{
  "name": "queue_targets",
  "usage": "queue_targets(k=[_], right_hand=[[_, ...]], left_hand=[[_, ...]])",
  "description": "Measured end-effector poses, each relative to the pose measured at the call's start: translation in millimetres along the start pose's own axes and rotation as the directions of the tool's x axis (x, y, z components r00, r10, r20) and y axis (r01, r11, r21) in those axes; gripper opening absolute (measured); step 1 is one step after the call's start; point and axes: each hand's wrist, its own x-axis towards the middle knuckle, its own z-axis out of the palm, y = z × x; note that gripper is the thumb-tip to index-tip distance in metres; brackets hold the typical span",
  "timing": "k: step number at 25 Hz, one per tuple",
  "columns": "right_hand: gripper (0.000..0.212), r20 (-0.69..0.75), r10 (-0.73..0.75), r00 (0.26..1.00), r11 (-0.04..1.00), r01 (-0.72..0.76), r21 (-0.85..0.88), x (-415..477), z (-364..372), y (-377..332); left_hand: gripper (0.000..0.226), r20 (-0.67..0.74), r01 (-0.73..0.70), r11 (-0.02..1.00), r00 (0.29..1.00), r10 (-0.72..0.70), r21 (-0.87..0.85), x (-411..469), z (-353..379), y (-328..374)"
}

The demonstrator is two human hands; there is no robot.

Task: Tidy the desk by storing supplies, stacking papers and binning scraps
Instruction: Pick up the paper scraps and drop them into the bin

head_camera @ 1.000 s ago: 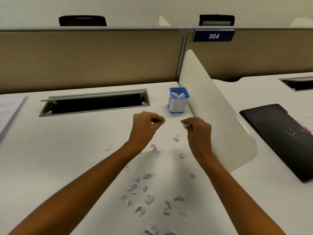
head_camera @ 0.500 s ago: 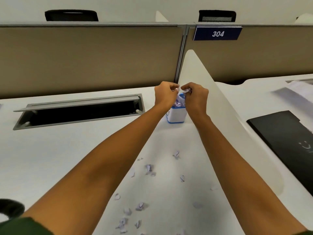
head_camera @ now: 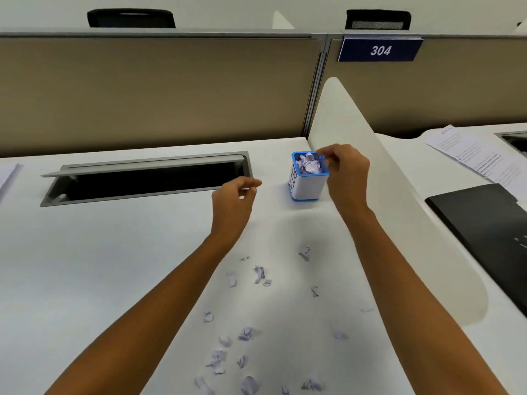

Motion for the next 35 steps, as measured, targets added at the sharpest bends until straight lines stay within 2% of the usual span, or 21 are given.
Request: queue_targets(k=[3, 5, 7, 9, 11, 13, 15, 17, 19, 21, 23, 24, 26, 27, 28, 30, 32, 35], right_hand=[[0.019, -0.020, -0.026, 0.999, 1.000, 0.026, 0.011, -54, -16, 6], [0.023, 0.015, 0.015, 1.000, 1.000, -0.015, -0.014, -100, -26, 16], [0.025, 0.084, 0.115, 0.990, 0.992, -0.110, -0.068, -148, -34, 30], [0.031, 0.197, 0.267, 0.943, 0.962, -0.247, -0.120, -191, -40, 44], [0.040, 0.277, 0.359, 0.891, 0.931, -0.321, -0.175, -225, -40, 49], [0.051, 0.297, 0.324, 0.898, 0.937, -0.262, -0.231, -250, -34, 36], [0.061, 0.345, 0.247, 0.906, 0.960, -0.179, -0.217, -267, -25, 13], [0.061, 0.451, 0.155, 0.879, 0.985, -0.105, -0.133, -283, -14, -14], [0.053, 0.533, 0.078, 0.842, 0.991, -0.124, 0.050, -285, -8, -34], [0.047, 0.487, 0.039, 0.873, 0.975, -0.141, 0.174, -265, -4, -36], [0.044, 0.365, 0.062, 0.929, 0.992, -0.097, 0.079, -229, 4, -18], [0.044, 0.341, 0.121, 0.932, 0.992, -0.129, 0.002, -208, 10, -6], [0.043, 0.405, 0.264, 0.875, 0.964, -0.249, -0.091, -173, 16, 10], [0.043, 0.478, 0.289, 0.829, 0.956, -0.280, -0.091, -163, 21, 15], [0.043, 0.565, 0.243, 0.788, 0.966, -0.247, -0.072, -157, 25, 17], [0.043, 0.725, 0.026, 0.688, 0.999, -0.032, -0.005, -157, 32, 10], [0.042, 0.805, -0.167, 0.570, 0.984, 0.151, 0.097, -167, 34, -2], [0.040, 0.816, -0.286, 0.503, 0.953, 0.236, 0.188, -193, 20, -11]], left_hand=[[0.019, -0.026, 0.015, 0.996, 1.000, -0.012, 0.090, -39, -28, -23], [0.026, -0.019, 0.051, 0.980, 0.999, -0.048, 0.190, -62, -45, -46], [0.046, 0.008, 0.106, 0.918, 0.993, -0.118, 0.381, -84, -61, -69], [0.070, 0.063, 0.125, 0.824, 0.980, -0.190, 0.552, -107, -71, -88], [0.086, 0.148, 0.083, 0.786, 0.965, -0.217, 0.613, -129, -73, -98], [0.093, 0.232, -0.002, 0.775, 0.955, -0.187, 0.632, -150, -68, -100], [0.087, 0.298, -0.087, 0.779, 0.945, -0.132, 0.621, -170, -57, -93], [0.080, 0.360, -0.152, 0.793, 0.928, -0.090, 0.590, -189, -44, -82], [0.077, 0.420, -0.196, 0.818, 0.905, -0.061, 0.542, -206, -35, -72], [0.075, 0.482, -0.208, 0.867, 0.875, -0.043, 0.454, -216, -34, -62], [0.075, 0.493, -0.172, 0.925, 0.870, -0.019, 0.339, -214, -42, -58], [0.077, 0.474, -0.156, 0.933, 0.881, -0.017, 0.323, -208, -47, -59], [0.083, 0.402, -0.117, 0.907, 0.914, -0.062, 0.406, -188, -51, -69], [0.083, 0.371, -0.062, 0.889, 0.920, -0.126, 0.454, -173, -51, -74], [0.080, 0.353, 0.009, 0.875, 0.913, -0.205, 0.484, -158, -48, -77], [0.069, 0.354, 0.092, 0.861, 0.886, -0.300, 0.500, -131, -40, -77], [0.058, 0.408, 0.051, 0.885, 0.875, -0.263, 0.462, -121, -34, -74], [0.049, 0.475, -0.080, 0.909, 0.869, -0.137, 0.409, -137, -35, -73]])
